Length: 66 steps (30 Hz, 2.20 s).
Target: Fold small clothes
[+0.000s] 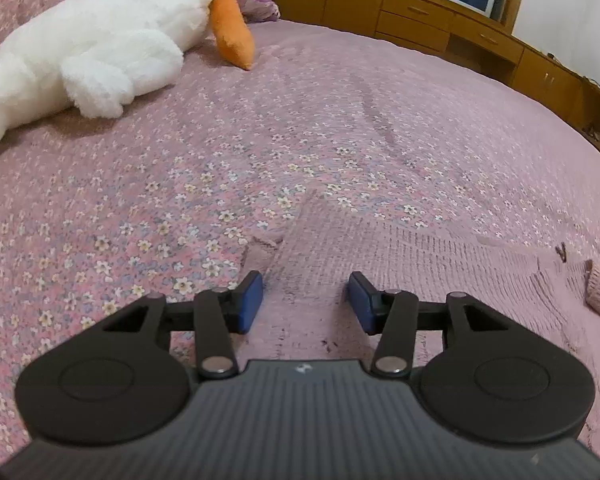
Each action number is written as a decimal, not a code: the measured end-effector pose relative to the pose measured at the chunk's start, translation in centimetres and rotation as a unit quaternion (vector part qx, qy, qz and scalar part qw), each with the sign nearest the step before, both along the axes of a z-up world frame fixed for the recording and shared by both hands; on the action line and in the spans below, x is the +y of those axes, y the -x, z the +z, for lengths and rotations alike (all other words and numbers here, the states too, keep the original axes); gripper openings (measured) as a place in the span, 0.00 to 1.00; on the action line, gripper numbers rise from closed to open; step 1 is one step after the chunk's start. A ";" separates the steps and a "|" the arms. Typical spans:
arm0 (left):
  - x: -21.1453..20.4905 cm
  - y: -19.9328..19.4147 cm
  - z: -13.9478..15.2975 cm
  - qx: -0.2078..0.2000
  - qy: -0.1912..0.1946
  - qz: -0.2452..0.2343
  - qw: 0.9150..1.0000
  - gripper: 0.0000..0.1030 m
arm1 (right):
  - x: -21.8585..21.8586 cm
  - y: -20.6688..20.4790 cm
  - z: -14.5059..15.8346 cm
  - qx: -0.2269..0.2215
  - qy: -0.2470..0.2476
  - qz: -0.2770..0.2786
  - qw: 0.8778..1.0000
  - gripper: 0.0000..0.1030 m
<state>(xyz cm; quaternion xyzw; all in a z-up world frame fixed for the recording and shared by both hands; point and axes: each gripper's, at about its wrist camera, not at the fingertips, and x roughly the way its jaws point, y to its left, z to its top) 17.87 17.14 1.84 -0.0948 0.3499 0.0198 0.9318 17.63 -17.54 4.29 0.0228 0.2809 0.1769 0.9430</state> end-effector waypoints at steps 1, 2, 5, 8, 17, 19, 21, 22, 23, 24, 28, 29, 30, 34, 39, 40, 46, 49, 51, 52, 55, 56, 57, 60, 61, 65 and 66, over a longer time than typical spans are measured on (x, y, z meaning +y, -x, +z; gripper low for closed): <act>0.0 0.1 0.0 0.000 0.001 0.001 1.000 0.49 | 0.0 0.2 0.1 -0.005 0.001 0.004 1.000 0.65; 0.0 0.1 0.0 0.000 0.001 0.000 1.000 0.49 | 0.0 0.3 0.1 -0.012 0.003 0.002 1.000 0.66; -0.1 0.1 0.0 0.000 -0.002 -0.001 1.000 0.49 | 0.0 -0.1 0.3 -0.019 0.008 -0.008 1.000 0.66; -0.1 0.1 0.0 0.000 -0.002 -0.001 1.000 0.49 | -0.3 -1.6 0.4 -0.007 -0.005 -0.019 1.000 0.66; 0.1 -0.4 -0.1 0.001 -0.008 -0.005 1.000 0.50 | -1.6 -2.5 0.9 -0.030 0.024 -0.078 0.996 0.10; 0.2 -0.6 -0.2 0.001 -0.003 -0.002 1.000 0.51 | -2.8 -3.2 0.6 -0.035 0.049 -0.135 0.989 0.10; 0.3 -0.8 -0.3 0.000 0.000 0.002 1.000 0.51 | -4.1 -4.2 -0.1 -0.012 0.064 -0.168 0.984 0.11; 0.2 -0.8 -0.3 -0.001 -0.001 0.002 1.000 0.51 | -4.7 -4.7 -0.5 0.004 0.067 -0.175 0.982 0.14; 0.2 -0.8 -0.4 -0.002 -0.003 0.001 1.000 0.51 | -5.3 -5.1 -1.0 0.022 0.068 -0.181 0.981 0.18; 0.1 -0.8 -0.4 -0.003 -0.008 -0.001 1.000 0.52 | -5.9 -5.3 -1.4 0.032 0.063 -0.189 0.979 0.31; 0.1 -0.9 -0.7 -0.003 -0.018 0.001 1.000 0.59 | -6.7 -5.0 -1.5 0.032 0.039 -0.208 0.977 0.56; 0.3 -0.9 -0.6 0.000 -0.014 0.005 1.000 0.60 | -6.8 -4.8 -1.4 0.029 0.034 -0.210 0.977 0.59; 0.5 -0.9 -0.5 0.004 -0.007 0.008 1.000 0.60 | -6.6 -4.5 -1.2 0.027 0.025 -0.210 0.977 0.66; 1.3 -0.3 0.1 0.015 0.004 0.013 1.000 0.58 | -6.7 -2.6 -0.3 0.008 -0.002 -0.203 0.979 0.87; 1.6 1.3 1.3 0.020 -0.013 0.007 1.000 0.58 | -6.2 0.7 0.8 -0.005 -0.023 -0.195 0.981 1.00; 1.6 1.7 1.5 0.020 -0.015 0.006 1.000 0.58 | -6.3 1.5 1.1 -0.005 -0.026 -0.196 0.980 1.00; 1.4 4.8 3.5 0.018 -0.022 -0.004 1.000 0.58 | -5.5 4.7 2.0 0.010 -0.030 -0.200 0.979 1.00; 0.9 6.4 4.3 0.021 -0.026 -0.010 0.999 0.58 | -5.2 6.3 2.0 0.017 -0.022 -0.202 0.979 1.00; 0.5 7.3 4.6 0.032 -0.030 -0.009 0.999 0.59 | -5.1 7.5 2.1 0.016 -0.019 -0.201 0.979 1.00; 0.3 7.6 4.7 0.038 -0.030 -0.007 0.999 0.59 | -5.1 7.9 1.9 0.017 -0.019 -0.205 0.979 1.00; -0.2 8.8 4.9 0.049 -0.031 -0.008 0.998 0.59 | -5.4 9.0 1.8 0.021 -0.018 -0.229 0.973 1.00; -0.5 9.2 4.9 0.051 -0.032 -0.009 0.998 0.59 | -5.5 9.4 1.7 0.020 -0.015 -0.234 0.972 1.00; -0.7 9.6 5.0 0.052 -0.032 -0.011 0.998 0.59 | -5.6 9.7 1.7 0.019 -0.011 -0.236 0.971 1.00; -1.4 10.6 5.2 0.051 -0.029 -0.016 0.998 0.59 | -5.6 10.3 1.5 0.016 -0.001 -0.235 0.972 1.00; -1.5 10.9 5.3 0.052 -0.026 -0.015 0.998 0.59 | -5.6 10.5 1.4 0.017 -0.002 -0.234 0.972 1.00; -2.2 11.7 5.2 0.056 -0.017 -0.014 0.998 0.59 | -6.1 10.3 1.0 0.031 -0.030 -0.214 0.976 1.00; -2.4 11.8 5.2 0.056 -0.015 -0.013 0.998 0.59 | -6.3 10.2 0.9 0.036 -0.035 -0.210 0.976 1.00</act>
